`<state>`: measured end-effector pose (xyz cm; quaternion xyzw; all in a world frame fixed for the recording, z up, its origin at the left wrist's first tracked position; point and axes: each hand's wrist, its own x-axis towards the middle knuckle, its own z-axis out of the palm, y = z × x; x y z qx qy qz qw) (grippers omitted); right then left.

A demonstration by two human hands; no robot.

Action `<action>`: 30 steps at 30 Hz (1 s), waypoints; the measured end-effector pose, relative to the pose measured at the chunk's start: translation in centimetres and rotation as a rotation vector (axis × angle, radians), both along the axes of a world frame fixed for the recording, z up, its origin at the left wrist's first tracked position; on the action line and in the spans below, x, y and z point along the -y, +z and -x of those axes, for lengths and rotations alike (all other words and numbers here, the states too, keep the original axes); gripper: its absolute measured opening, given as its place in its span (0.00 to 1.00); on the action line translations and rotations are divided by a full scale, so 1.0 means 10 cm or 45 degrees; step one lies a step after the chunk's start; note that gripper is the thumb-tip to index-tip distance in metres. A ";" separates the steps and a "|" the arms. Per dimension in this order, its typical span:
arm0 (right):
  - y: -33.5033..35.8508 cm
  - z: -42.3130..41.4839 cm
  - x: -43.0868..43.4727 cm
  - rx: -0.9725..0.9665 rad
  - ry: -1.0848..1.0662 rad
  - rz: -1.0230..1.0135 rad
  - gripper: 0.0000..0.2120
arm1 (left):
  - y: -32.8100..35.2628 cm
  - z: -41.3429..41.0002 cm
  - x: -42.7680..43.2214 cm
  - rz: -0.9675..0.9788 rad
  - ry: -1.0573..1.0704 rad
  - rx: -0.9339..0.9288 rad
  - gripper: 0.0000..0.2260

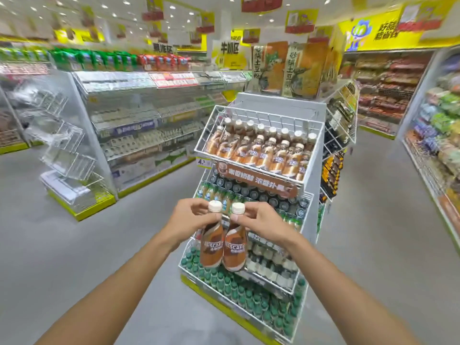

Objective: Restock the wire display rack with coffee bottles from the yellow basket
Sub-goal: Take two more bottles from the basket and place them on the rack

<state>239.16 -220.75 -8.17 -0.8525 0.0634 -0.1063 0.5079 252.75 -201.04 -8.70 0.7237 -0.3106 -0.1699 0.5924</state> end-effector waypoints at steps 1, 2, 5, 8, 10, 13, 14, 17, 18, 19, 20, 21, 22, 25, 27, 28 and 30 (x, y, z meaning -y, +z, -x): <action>0.01 -0.20 0.05 -0.002 -0.014 -0.008 0.04 | 0.02 -0.19 0.08 0.005 0.014 0.008 0.10; 0.04 -0.40 0.12 0.007 -0.024 -0.015 0.04 | 0.05 -0.40 0.17 0.013 0.018 0.012 0.10; 0.19 -1.02 0.39 0.050 -0.060 -0.036 0.01 | 0.23 -1.05 0.50 0.056 -0.018 0.033 0.10; 0.45 -1.61 0.71 0.070 -0.104 0.015 0.01 | 0.51 -1.65 0.87 0.051 -0.052 0.107 0.09; 0.63 -1.97 0.93 0.096 -0.138 0.051 0.02 | 0.70 -2.03 1.13 0.083 -0.062 0.139 0.09; 0.90 -2.45 1.26 0.138 -0.258 0.102 0.10 | 0.96 -2.56 1.51 0.132 -0.045 0.196 0.09; 0.97 -2.59 1.35 0.148 -0.308 0.112 0.12 | 1.02 -2.72 1.63 0.151 -0.049 0.201 0.09; 1.08 -2.98 1.63 0.159 -0.429 0.152 0.12 | 1.12 -3.16 2.03 0.152 -0.080 0.235 0.09; 1.09 -3.08 1.72 0.159 -0.446 0.142 0.10 | 1.13 -3.29 2.18 0.145 -0.097 0.237 0.08; 1.08 -3.18 1.81 0.151 -0.471 0.132 0.09 | 1.13 -3.41 2.33 0.142 -0.121 0.237 0.08; 1.07 -3.27 1.89 0.129 -0.516 0.130 0.11 | 1.10 -3.52 2.47 0.137 -0.152 0.239 0.07; 1.04 -3.34 1.96 0.097 -0.570 0.140 0.13 | 1.07 -3.62 2.60 0.116 -0.187 0.243 0.07; 1.01 -3.41 2.04 0.062 -0.623 0.150 0.15 | 1.04 -3.72 2.73 0.082 -0.221 0.238 0.07; 0.83 -3.55 2.24 -0.039 -0.731 0.160 0.22 | 0.86 -3.99 3.02 0.023 -0.342 0.158 0.05; 0.73 -3.63 2.32 -0.092 -0.783 0.131 0.28 | 0.74 -4.11 3.17 0.007 -0.410 0.092 0.05; 0.69 -3.65 2.35 -0.106 -0.802 0.121 0.28 | 0.69 -4.15 3.24 0.001 -0.435 0.065 0.06; 0.61 -3.66 2.39 -0.116 -0.820 0.108 0.21 | 0.58 -4.19 3.35 -0.032 -0.503 0.059 0.08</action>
